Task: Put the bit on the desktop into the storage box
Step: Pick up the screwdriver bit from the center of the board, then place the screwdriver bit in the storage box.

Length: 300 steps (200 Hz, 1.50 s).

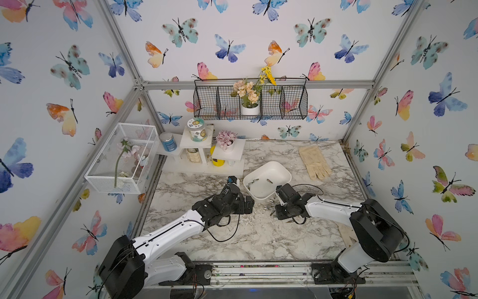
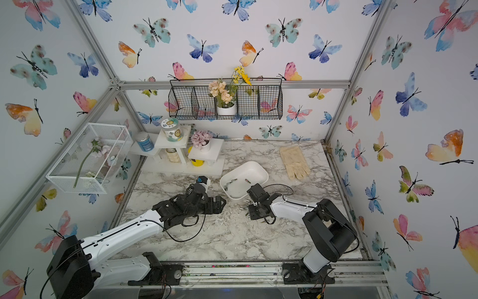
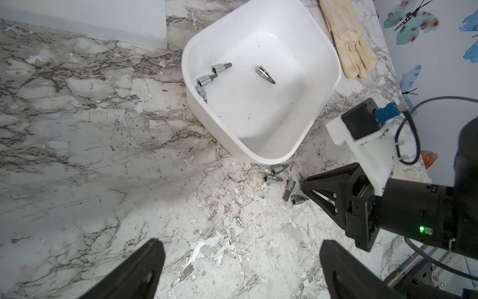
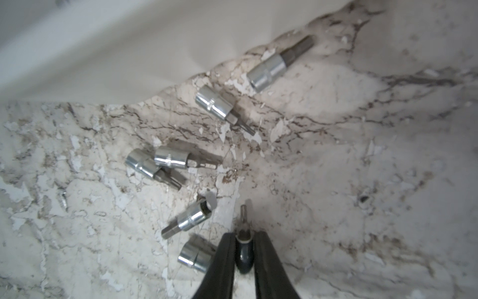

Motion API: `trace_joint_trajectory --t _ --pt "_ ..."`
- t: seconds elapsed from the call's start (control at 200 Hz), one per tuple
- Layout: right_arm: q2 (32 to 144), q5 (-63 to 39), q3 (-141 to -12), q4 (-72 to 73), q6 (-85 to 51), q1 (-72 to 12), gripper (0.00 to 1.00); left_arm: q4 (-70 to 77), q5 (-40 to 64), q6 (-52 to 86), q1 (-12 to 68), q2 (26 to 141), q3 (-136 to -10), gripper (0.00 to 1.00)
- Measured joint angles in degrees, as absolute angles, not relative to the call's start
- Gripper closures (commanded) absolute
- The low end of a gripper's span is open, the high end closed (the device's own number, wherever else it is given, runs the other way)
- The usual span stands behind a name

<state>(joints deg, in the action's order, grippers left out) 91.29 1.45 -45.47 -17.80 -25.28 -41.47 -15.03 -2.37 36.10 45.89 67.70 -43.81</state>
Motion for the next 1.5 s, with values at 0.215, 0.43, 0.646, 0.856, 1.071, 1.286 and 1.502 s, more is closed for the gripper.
trace_joint_trajectory --t 0.215,0.43,0.646,0.856,1.071,1.286,1.502 --pt "91.2 1.8 -45.7 -18.2 -25.3 -41.5 0.86 -15.0 -2.4 36.1 45.9 67.7 -43.8 0.01" --pt "89.6 3.5 -47.8 -22.7 -24.7 -41.5 0.87 -15.4 -3.2 36.4 47.7 68.2 -43.8 0.01" --pt "85.6 5.8 -53.7 -25.6 -23.4 -41.5 0.87 -15.6 -4.2 37.2 49.2 68.6 -43.3 0.01" --pt "85.8 6.6 -60.3 -26.0 -21.3 -41.2 0.87 -15.1 -4.4 37.6 50.3 69.2 -41.8 0.01" --pt "92.7 5.5 -66.9 -23.9 -19.4 -39.3 0.88 -13.3 -4.4 37.6 51.6 70.6 -41.3 0.01" --pt "101.9 3.2 -72.2 -21.3 -18.2 -37.1 0.88 -11.2 -4.4 37.8 52.4 72.2 -40.6 0.01" --pt "108.2 1.5 -76.2 -20.2 -17.3 -35.9 0.72 -9.9 -4.4 37.8 52.8 73.7 -40.6 0.01"
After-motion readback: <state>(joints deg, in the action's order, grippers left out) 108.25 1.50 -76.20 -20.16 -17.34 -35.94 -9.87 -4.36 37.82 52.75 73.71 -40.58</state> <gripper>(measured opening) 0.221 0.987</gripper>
